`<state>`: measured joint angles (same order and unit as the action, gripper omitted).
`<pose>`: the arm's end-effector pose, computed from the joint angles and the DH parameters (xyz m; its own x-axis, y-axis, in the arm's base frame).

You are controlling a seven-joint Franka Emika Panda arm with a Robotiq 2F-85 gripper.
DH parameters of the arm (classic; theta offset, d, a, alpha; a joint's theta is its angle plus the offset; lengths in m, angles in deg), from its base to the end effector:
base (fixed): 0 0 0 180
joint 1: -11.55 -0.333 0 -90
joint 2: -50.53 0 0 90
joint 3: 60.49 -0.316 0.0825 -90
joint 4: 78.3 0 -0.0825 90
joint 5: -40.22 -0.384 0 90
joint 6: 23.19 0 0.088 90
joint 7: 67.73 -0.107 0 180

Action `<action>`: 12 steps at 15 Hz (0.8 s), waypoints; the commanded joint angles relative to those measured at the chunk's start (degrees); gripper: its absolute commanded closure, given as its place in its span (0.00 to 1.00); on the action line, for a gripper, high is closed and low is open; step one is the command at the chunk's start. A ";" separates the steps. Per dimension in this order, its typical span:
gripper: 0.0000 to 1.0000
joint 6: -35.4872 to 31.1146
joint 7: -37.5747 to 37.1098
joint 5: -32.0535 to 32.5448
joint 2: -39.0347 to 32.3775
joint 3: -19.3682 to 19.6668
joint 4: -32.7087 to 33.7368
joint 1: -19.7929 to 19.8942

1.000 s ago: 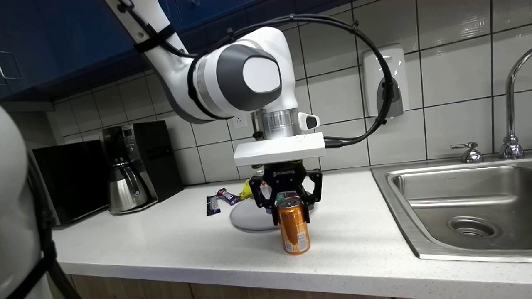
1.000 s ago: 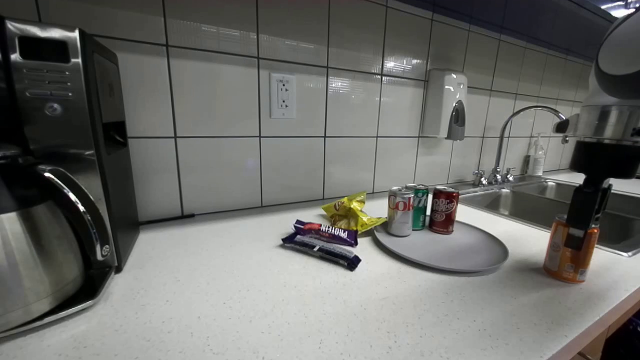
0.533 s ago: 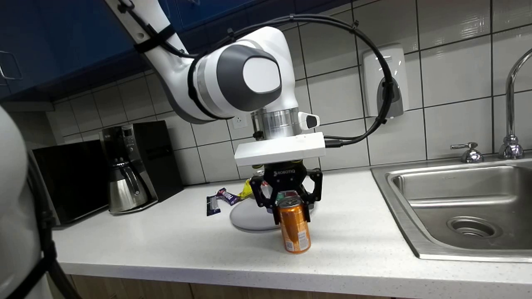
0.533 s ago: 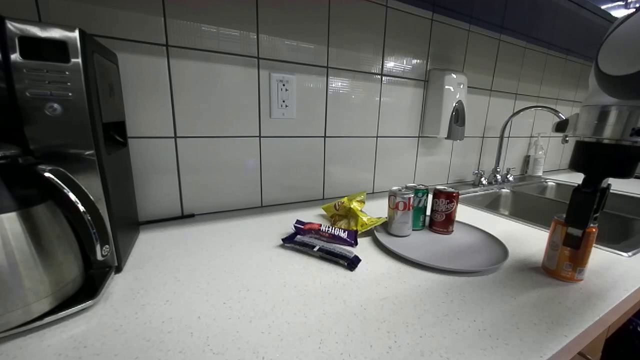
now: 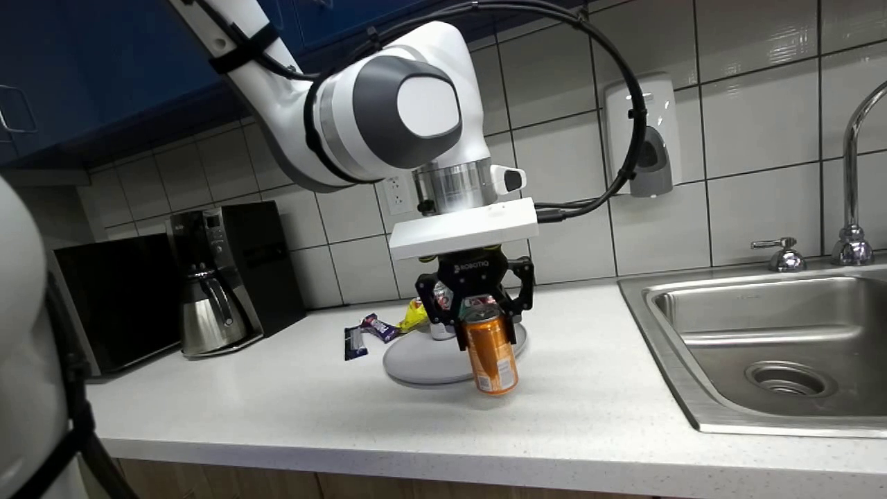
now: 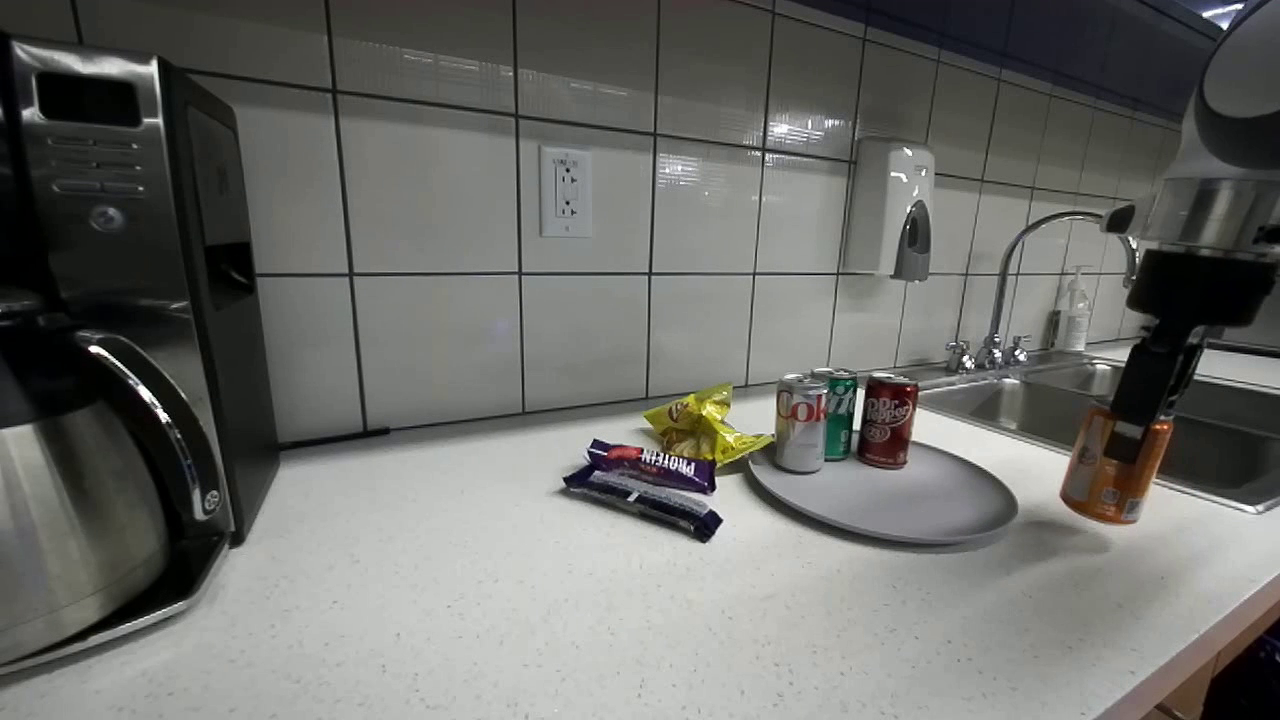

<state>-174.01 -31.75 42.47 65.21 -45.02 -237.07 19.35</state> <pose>0.3621 -0.1485 0.2977 0.9596 0.2568 0.1154 0.2552 -0.9665 0.0283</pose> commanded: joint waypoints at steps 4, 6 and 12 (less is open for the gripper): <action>0.62 -0.34 -2.12 1.79 5.24 -1.56 -0.64 -0.25; 0.62 -0.51 -2.10 1.60 5.50 -1.92 -0.62 -0.70; 0.62 -0.49 -1.28 0.68 3.75 -2.61 1.25 -3.08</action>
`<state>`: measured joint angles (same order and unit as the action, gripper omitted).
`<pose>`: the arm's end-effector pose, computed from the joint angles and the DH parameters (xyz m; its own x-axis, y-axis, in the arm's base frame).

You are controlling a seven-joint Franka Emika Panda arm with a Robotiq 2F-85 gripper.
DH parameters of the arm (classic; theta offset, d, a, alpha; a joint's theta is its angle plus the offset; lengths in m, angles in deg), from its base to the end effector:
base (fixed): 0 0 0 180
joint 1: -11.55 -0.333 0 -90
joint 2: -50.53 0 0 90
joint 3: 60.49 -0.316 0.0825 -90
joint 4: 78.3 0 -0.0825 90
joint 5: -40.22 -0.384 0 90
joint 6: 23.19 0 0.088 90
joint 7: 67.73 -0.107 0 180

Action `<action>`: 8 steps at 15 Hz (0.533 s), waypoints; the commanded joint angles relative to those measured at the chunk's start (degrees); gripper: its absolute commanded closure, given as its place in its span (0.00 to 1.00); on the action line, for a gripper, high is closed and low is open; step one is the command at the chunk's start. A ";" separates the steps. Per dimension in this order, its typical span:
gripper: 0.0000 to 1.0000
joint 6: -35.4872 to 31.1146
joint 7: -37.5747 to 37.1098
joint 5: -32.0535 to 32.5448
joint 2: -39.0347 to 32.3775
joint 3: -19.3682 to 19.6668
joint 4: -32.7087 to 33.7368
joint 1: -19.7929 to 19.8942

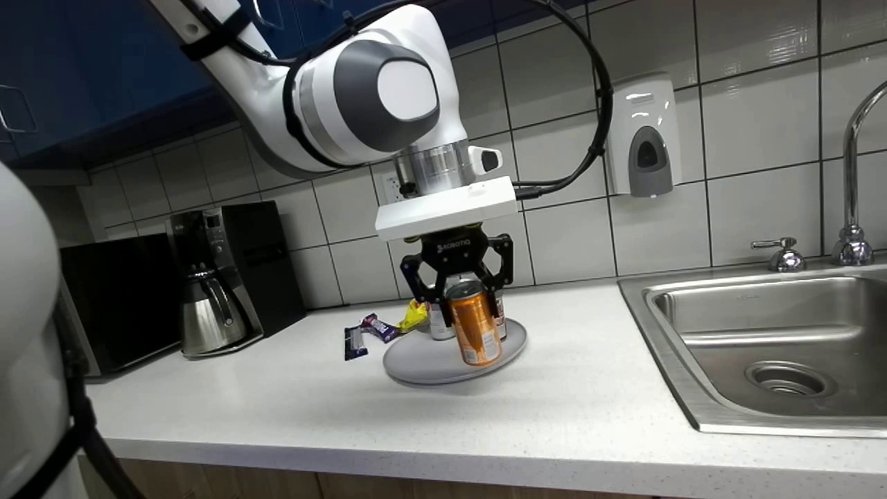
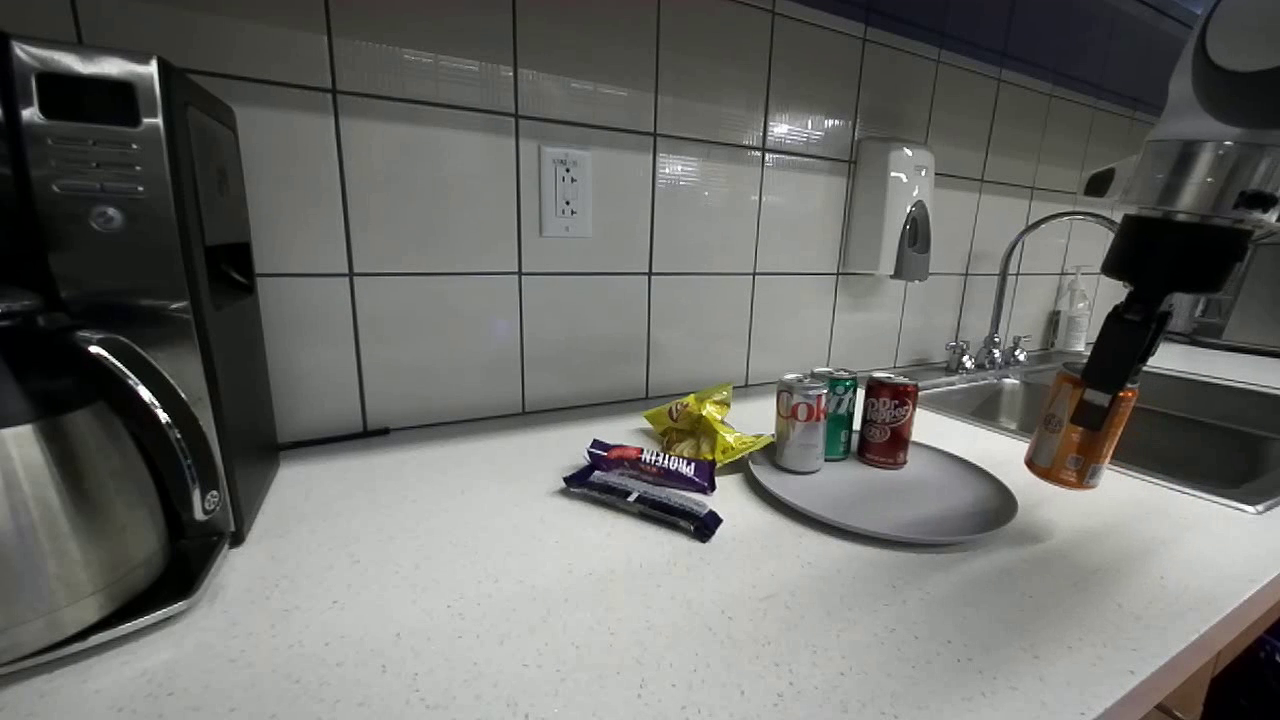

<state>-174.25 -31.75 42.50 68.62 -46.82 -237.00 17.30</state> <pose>0.3733 -0.1249 0.3221 0.9314 0.3218 0.1699 0.3155 -0.9468 0.0635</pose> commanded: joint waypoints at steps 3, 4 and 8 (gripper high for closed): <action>0.62 -0.23 -0.48 0.20 -0.89 -0.83 2.60 -2.52; 0.62 -0.17 -0.17 0.02 -1.55 -0.74 3.24 -3.00; 0.62 -0.22 0.85 -0.75 -4.39 -0.59 5.75 -4.59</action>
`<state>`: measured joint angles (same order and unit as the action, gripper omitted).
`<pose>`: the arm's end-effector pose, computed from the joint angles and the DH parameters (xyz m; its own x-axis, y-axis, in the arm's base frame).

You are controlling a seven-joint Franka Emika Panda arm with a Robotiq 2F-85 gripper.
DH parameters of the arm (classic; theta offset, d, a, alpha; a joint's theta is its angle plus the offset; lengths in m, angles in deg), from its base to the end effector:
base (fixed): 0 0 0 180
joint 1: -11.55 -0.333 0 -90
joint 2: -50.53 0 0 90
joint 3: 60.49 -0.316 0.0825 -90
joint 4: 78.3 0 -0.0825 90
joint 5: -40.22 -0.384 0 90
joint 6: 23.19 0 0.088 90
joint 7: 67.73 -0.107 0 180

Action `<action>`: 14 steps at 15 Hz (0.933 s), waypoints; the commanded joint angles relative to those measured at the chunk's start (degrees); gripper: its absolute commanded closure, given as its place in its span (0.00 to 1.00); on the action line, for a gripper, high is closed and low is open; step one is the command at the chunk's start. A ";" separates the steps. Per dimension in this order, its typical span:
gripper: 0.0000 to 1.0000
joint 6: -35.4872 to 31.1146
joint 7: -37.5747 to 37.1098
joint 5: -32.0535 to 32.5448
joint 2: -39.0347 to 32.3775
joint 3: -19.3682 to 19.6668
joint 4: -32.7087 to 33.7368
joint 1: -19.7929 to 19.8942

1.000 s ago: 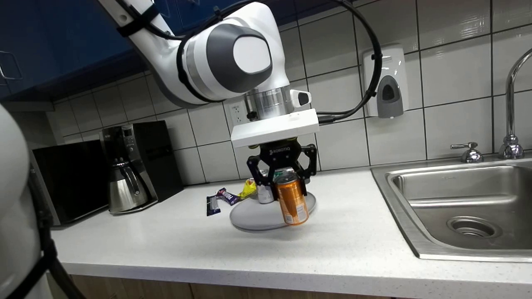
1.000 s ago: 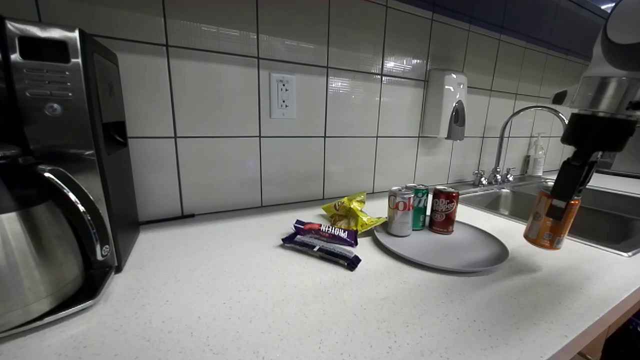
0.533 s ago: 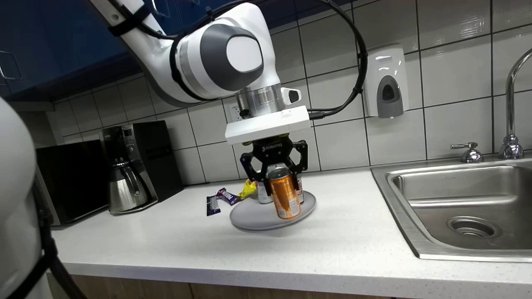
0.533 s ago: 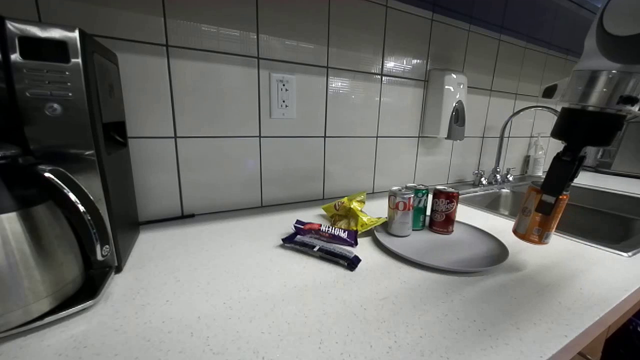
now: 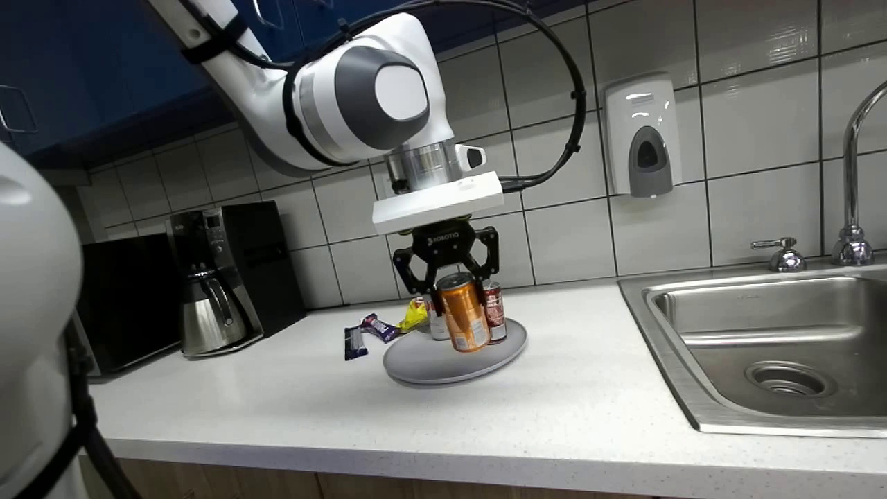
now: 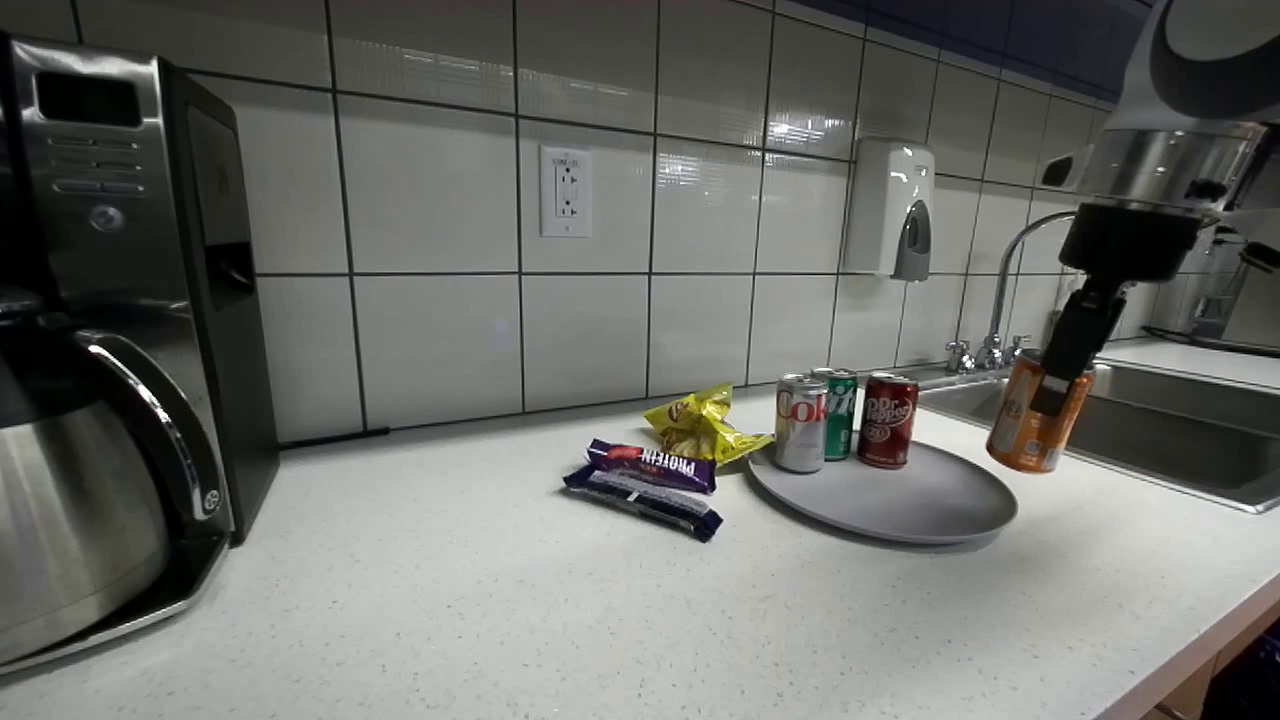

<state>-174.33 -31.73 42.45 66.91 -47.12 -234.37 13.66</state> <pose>0.3953 -0.1043 0.3296 0.9058 0.3837 0.1796 0.3752 -0.9234 0.0807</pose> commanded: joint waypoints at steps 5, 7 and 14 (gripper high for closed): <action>0.62 0.08 1.86 -1.70 -7.22 -0.76 6.65 -2.00; 0.62 0.28 2.16 -2.06 -8.92 -1.13 8.02 -2.12; 0.62 0.34 2.41 -2.44 -13.98 -3.11 11.53 -1.04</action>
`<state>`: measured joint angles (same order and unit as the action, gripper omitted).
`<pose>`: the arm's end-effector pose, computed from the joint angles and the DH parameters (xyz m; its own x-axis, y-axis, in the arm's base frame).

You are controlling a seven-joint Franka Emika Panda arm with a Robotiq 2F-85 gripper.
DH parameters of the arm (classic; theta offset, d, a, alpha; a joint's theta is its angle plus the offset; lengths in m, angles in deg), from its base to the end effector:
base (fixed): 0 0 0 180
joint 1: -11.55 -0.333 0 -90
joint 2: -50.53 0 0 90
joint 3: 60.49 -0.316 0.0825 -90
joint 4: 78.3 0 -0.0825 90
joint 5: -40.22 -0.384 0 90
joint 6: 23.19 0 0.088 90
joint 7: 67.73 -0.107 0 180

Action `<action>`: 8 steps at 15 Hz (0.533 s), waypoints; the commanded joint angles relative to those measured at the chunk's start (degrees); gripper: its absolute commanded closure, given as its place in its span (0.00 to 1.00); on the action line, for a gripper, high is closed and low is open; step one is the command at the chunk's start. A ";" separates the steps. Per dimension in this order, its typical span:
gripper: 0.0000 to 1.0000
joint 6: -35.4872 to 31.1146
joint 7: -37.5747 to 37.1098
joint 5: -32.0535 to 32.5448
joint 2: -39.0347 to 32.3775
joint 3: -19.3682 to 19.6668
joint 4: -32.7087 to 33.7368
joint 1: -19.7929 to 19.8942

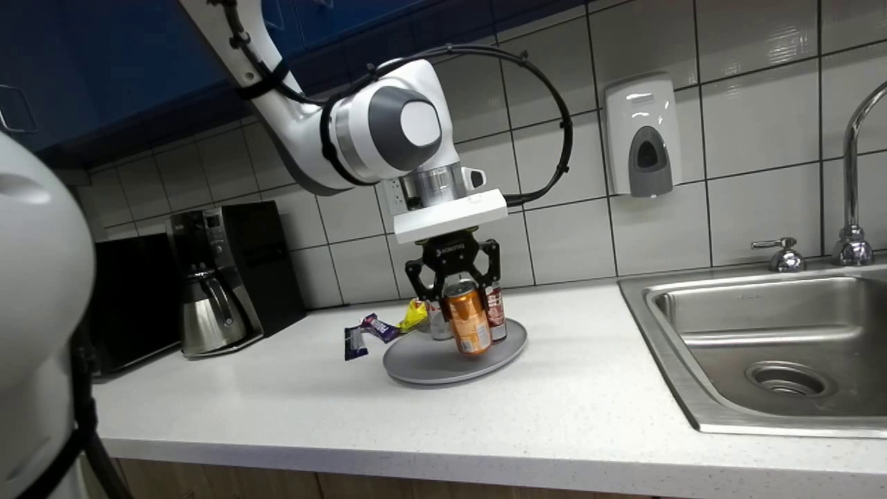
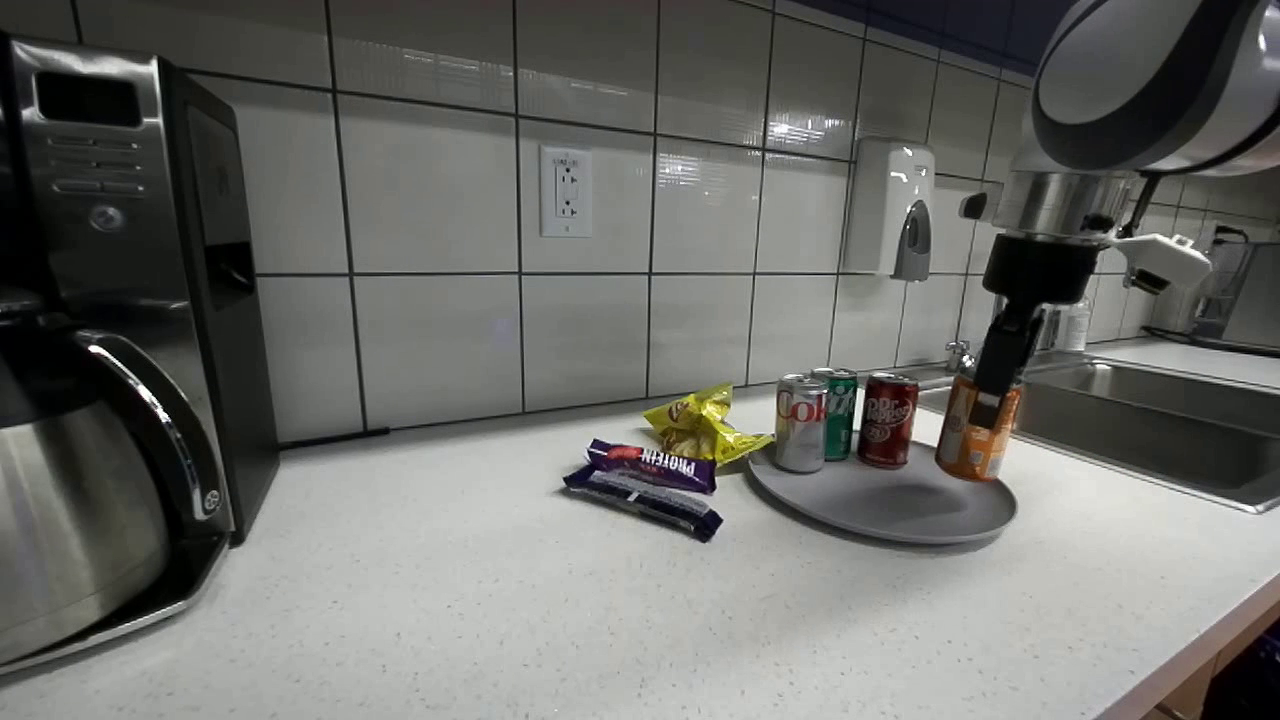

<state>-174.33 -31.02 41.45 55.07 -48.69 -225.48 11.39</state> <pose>0.4494 -0.0913 0.3058 0.8896 0.4409 0.1192 0.4333 -0.8972 0.0849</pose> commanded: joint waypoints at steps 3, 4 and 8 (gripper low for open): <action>0.62 0.41 1.91 -1.86 -3.65 -2.08 3.58 1.72; 0.62 0.43 1.98 -1.96 -4.04 -2.27 3.83 1.91; 0.62 0.51 1.93 -1.90 -5.28 -2.83 4.59 2.45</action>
<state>-174.33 -31.02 41.14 50.77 -49.64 -222.79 11.89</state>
